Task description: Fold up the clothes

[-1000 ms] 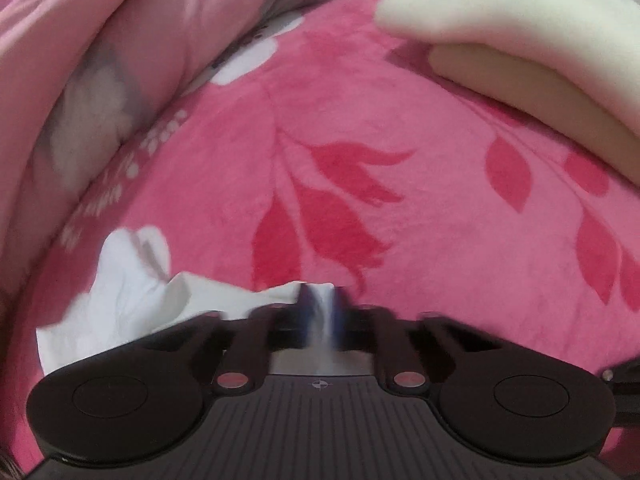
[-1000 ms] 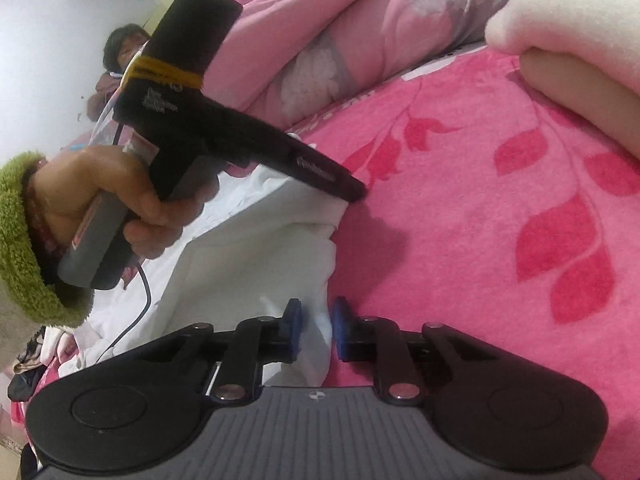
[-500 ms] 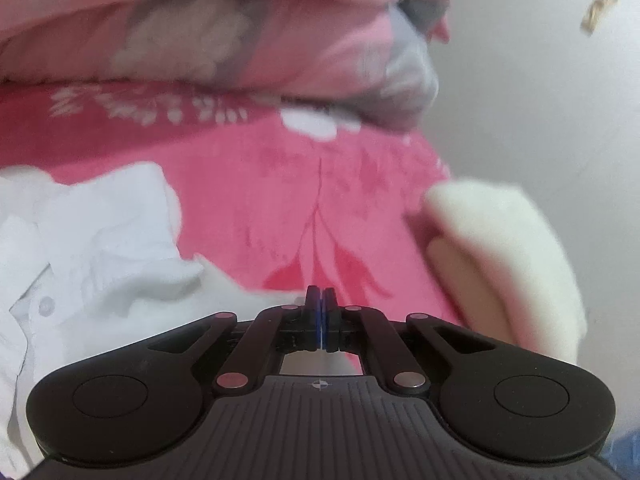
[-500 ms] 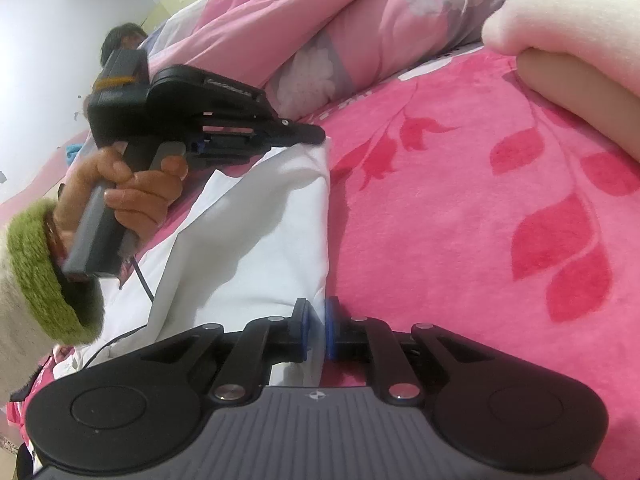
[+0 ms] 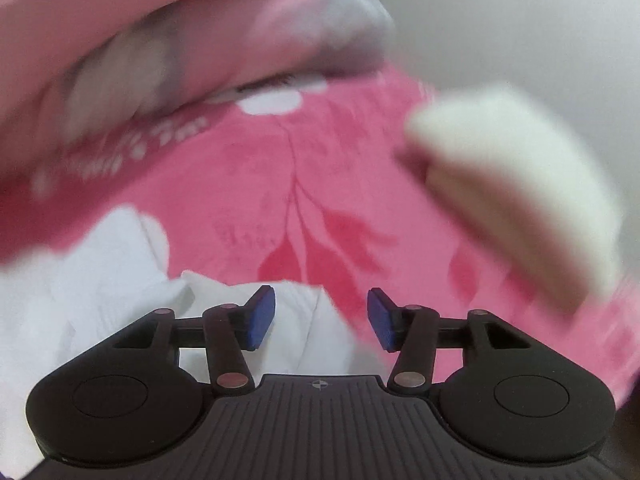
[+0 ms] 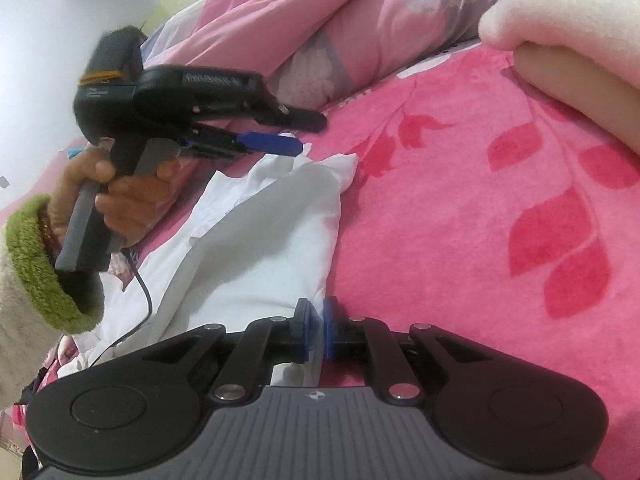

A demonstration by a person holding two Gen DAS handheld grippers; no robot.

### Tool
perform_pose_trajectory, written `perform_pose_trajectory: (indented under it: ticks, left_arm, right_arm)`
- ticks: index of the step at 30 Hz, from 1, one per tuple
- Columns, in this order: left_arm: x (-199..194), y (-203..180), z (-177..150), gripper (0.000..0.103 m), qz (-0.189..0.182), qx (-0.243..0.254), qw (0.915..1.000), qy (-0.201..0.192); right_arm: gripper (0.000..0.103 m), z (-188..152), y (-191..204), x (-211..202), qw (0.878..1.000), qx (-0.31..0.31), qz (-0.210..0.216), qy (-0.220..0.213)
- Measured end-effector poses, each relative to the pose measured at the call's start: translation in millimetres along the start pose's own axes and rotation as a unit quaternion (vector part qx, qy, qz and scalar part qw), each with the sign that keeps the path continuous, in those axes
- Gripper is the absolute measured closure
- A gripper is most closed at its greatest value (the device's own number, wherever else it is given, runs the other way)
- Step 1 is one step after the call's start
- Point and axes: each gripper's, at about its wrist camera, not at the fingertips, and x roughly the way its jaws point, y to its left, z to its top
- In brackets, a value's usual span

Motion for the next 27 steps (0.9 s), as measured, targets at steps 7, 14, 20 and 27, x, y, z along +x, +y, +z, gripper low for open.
perform_pose_trajectory:
  ticks: [7,14,20,27]
  left_arm:
    - [12,15,-4,0.103,-0.003,-0.059,0.9982,-0.004]
    - [18,56,-8,0.095,-0.072,-0.189,0.9793,-0.019]
    - [-45,93,-1,0.068,-0.087,-0.279,0.9541,-0.063]
    - [-257,115,-16,0.064,-0.053,-0.237,0.9545,-0.173]
  right_arm:
    - [0.095,-2,-2,-4,1.000,0.002,0.008,-0.001]
    - [0.096,-3,-16,-8,0.999,0.024,0.039,0.003]
    - [0.096,-3,-28,-11,0.997,0.045,0.066,0.006]
    - [0.096,-3,-37,-11,0.993,0.072,0.090,0.006]
